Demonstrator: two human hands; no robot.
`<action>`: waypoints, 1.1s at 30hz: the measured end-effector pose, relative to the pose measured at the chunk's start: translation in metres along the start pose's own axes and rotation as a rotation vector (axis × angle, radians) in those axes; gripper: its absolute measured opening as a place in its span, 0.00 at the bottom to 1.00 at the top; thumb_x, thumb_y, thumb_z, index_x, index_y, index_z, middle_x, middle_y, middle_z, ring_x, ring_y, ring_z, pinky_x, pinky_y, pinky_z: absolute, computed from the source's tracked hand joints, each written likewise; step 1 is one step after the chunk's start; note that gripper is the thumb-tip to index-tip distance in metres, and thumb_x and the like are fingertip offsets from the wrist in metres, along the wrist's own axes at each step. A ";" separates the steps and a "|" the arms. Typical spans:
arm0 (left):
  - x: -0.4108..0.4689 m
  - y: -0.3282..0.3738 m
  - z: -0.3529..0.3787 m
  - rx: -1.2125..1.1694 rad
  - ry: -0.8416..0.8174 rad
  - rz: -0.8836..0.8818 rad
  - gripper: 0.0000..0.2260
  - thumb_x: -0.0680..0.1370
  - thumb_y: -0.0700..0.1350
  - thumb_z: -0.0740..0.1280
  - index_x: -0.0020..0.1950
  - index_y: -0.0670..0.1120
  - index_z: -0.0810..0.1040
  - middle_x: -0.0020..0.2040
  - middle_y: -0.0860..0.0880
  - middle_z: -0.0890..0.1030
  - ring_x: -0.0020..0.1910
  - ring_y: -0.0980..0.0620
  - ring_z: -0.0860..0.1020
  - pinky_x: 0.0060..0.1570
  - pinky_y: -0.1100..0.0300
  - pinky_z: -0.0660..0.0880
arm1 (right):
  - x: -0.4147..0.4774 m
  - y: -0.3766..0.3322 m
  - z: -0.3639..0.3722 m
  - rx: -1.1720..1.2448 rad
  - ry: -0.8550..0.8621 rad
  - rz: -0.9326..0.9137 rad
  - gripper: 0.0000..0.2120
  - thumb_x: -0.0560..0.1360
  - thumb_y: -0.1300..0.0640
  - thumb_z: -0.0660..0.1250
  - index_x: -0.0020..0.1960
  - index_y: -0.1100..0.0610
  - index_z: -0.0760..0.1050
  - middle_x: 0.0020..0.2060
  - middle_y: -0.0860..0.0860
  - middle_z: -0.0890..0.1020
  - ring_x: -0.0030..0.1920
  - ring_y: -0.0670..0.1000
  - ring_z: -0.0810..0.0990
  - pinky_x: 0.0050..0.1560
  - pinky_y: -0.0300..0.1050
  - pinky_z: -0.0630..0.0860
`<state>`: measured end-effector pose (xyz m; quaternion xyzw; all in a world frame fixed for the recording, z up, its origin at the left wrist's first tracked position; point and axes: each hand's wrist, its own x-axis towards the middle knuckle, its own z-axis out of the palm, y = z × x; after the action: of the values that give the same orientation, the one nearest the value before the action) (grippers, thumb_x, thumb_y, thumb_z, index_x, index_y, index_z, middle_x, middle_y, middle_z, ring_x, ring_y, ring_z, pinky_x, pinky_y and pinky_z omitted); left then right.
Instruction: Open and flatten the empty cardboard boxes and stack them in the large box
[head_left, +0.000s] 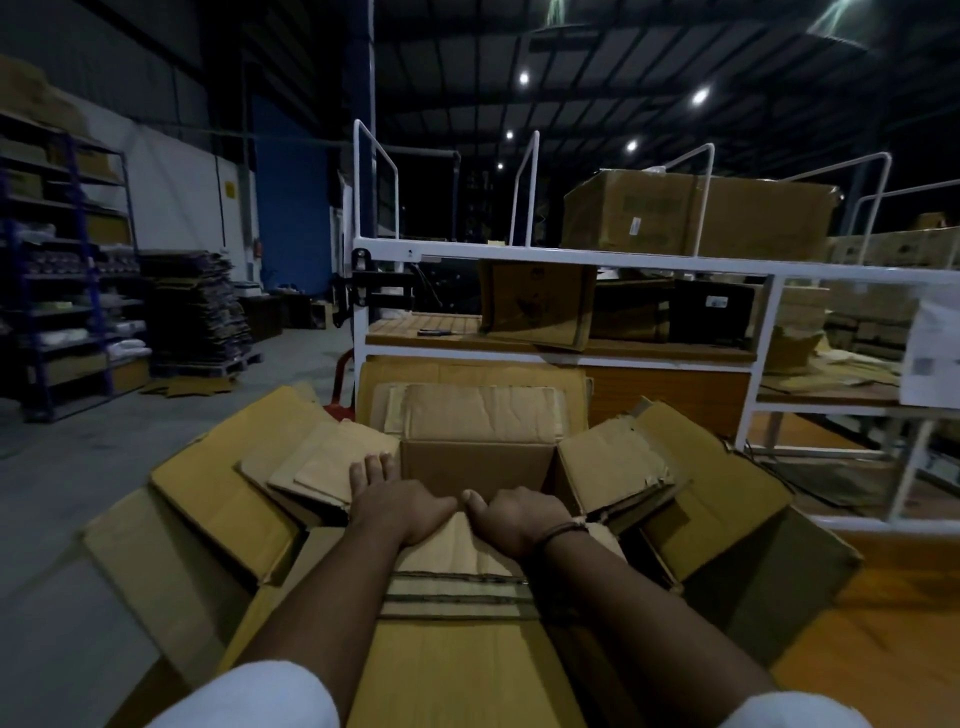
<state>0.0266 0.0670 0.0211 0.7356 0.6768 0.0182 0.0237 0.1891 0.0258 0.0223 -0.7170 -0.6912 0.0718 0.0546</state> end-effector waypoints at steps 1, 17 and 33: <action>-0.001 -0.001 0.001 -0.011 0.023 0.005 0.40 0.78 0.74 0.47 0.78 0.50 0.71 0.84 0.37 0.45 0.82 0.35 0.43 0.78 0.38 0.39 | -0.003 -0.004 0.001 -0.012 0.043 -0.021 0.36 0.82 0.33 0.42 0.52 0.56 0.80 0.54 0.58 0.84 0.53 0.59 0.81 0.56 0.55 0.77; -0.007 -0.002 0.009 -0.120 0.232 -0.160 0.35 0.78 0.66 0.56 0.80 0.48 0.67 0.83 0.36 0.51 0.82 0.35 0.48 0.79 0.41 0.43 | -0.002 0.003 0.009 0.220 0.316 0.044 0.26 0.77 0.34 0.60 0.36 0.54 0.79 0.32 0.49 0.81 0.34 0.51 0.81 0.39 0.50 0.82; -0.002 0.002 -0.006 -0.011 -0.069 -0.190 0.41 0.78 0.69 0.54 0.84 0.46 0.54 0.82 0.37 0.33 0.80 0.34 0.31 0.76 0.35 0.32 | 0.015 0.034 -0.005 -0.099 0.094 0.413 0.50 0.73 0.21 0.48 0.79 0.58 0.66 0.81 0.67 0.47 0.82 0.67 0.43 0.79 0.64 0.40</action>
<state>0.0277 0.0645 0.0270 0.6682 0.7421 -0.0057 0.0525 0.2239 0.0395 0.0205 -0.8477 -0.5290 0.0140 0.0355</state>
